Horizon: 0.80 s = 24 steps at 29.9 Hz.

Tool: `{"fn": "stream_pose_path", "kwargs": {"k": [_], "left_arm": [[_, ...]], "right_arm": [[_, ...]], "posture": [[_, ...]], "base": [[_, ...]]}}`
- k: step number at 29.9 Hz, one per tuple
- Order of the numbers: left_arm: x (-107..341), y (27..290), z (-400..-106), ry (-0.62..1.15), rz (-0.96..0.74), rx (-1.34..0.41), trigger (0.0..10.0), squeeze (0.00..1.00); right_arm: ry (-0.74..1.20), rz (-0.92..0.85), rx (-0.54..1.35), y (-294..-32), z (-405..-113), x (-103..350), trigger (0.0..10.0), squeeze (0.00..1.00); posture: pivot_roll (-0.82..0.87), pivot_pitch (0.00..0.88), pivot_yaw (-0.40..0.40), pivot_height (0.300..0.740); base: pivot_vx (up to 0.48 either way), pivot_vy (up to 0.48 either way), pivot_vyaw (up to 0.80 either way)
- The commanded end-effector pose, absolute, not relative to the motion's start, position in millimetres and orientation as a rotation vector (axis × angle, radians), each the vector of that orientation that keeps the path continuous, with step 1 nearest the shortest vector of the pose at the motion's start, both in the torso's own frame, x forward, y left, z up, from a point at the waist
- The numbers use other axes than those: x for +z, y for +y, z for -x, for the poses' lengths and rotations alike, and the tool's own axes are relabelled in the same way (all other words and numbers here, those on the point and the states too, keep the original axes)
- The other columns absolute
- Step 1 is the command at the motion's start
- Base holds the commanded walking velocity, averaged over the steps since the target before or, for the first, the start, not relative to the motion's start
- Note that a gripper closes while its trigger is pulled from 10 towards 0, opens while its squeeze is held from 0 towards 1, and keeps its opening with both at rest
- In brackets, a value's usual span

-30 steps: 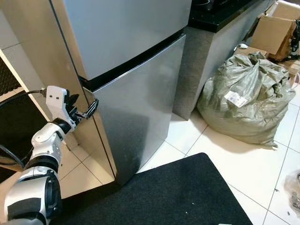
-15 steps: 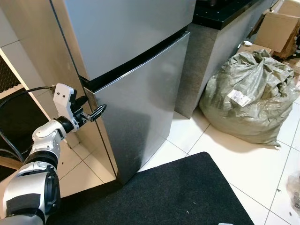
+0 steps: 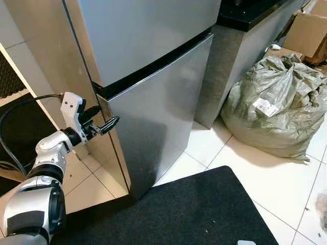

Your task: Restocking fridge

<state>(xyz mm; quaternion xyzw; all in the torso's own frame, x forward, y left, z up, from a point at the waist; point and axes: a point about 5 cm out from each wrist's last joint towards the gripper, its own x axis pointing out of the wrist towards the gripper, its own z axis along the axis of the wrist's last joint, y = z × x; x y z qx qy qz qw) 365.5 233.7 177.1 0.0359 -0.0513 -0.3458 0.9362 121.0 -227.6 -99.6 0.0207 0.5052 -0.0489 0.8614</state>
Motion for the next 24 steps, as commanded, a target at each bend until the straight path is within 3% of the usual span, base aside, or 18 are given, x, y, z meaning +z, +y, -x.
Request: {"fn": "stream_pose_path", "kwargs": {"k": [1, 24], "left_arm": [[170, 216, -366, -0.079, -0.073, -0.796, 10.0, 0.0], [176, 192, -370, -0.135, -0.042, -0.882, 10.0, 0.0]], "right_arm": [[1.08, -0.047, -0.117, -229, -114, -102, 10.0, 0.0], [1.08, -0.057, -0.13, -229, -111, -102, 10.0, 0.0]], "posture": [[-0.11, 0.131, 0.065, 0.74], [-0.12, 0.133, 0.072, 0.74]], "base": [[0.0, 0.0, 0.0], [0.0, 0.0, 0.0]]}}
